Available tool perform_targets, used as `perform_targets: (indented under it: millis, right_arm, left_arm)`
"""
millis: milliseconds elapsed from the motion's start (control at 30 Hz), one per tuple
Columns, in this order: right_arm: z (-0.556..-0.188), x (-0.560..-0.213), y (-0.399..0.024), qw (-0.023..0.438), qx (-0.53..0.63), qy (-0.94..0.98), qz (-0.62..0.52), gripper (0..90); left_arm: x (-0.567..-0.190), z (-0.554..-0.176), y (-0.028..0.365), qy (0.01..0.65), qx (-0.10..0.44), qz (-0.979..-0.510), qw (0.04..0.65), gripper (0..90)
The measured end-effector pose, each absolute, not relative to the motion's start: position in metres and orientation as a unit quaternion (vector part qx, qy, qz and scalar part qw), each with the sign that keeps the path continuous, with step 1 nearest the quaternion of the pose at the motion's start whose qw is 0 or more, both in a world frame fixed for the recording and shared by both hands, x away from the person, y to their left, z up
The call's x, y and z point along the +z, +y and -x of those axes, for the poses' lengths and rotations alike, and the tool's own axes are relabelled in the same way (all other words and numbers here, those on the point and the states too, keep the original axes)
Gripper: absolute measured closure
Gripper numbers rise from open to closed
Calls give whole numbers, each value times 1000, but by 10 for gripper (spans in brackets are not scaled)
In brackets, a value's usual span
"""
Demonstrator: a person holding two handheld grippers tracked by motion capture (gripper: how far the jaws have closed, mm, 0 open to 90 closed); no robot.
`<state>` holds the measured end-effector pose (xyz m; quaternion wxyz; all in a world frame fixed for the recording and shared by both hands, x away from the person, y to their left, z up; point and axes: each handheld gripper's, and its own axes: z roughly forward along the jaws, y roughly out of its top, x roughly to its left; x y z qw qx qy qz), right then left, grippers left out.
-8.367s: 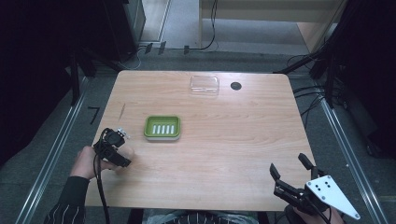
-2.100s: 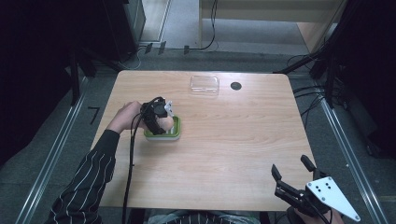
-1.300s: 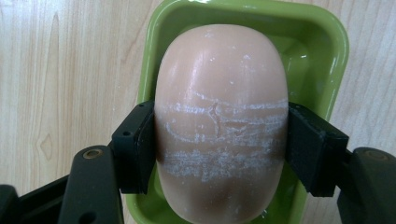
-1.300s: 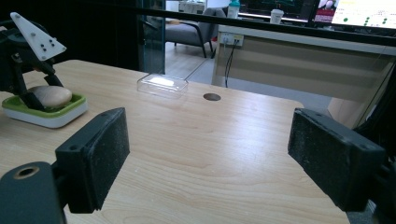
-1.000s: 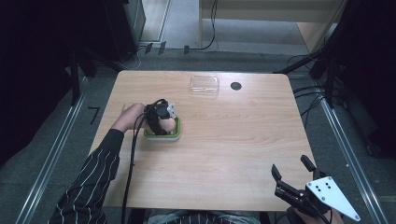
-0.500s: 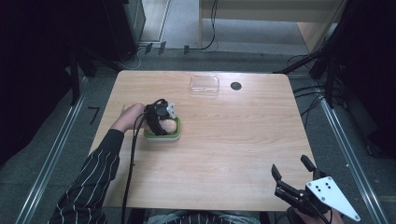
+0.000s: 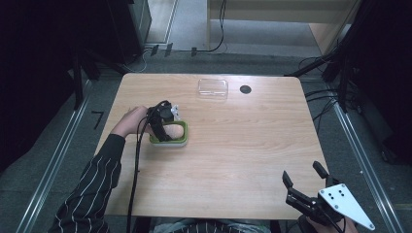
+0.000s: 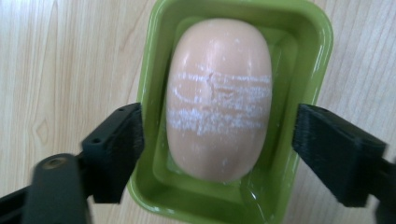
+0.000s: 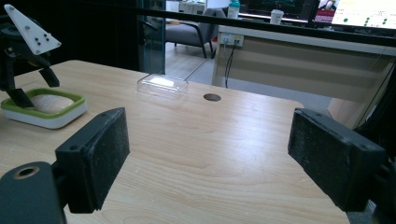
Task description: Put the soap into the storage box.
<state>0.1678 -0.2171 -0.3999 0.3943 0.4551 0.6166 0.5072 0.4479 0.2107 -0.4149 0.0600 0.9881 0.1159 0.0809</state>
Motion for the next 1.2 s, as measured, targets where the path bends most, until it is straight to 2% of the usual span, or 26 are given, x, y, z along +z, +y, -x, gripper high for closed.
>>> perform_targets:
  millis: [367, 700, 967, 1200]
  right_arm:
    - [-168, -400, -217, 394, 507, 617, -455, 132]
    - [-168, -400, -217, 393, 510, 617, -454, 133]
    - [-168, -400, -218, 393, 511, 616, -453, 132]
    - [-168, -400, -217, 392, 511, 616, -453, 132]
  left_arm:
    - [-400, -431, 205, 137, 93, -985, 52, 116]
    - [-396, -410, 206, 190, 92, -977, 31, 6]
    - [-394, -388, 209, 235, 98, -967, 28, 0]
    - [-395, -370, 209, 245, 106, -963, 29, 0]
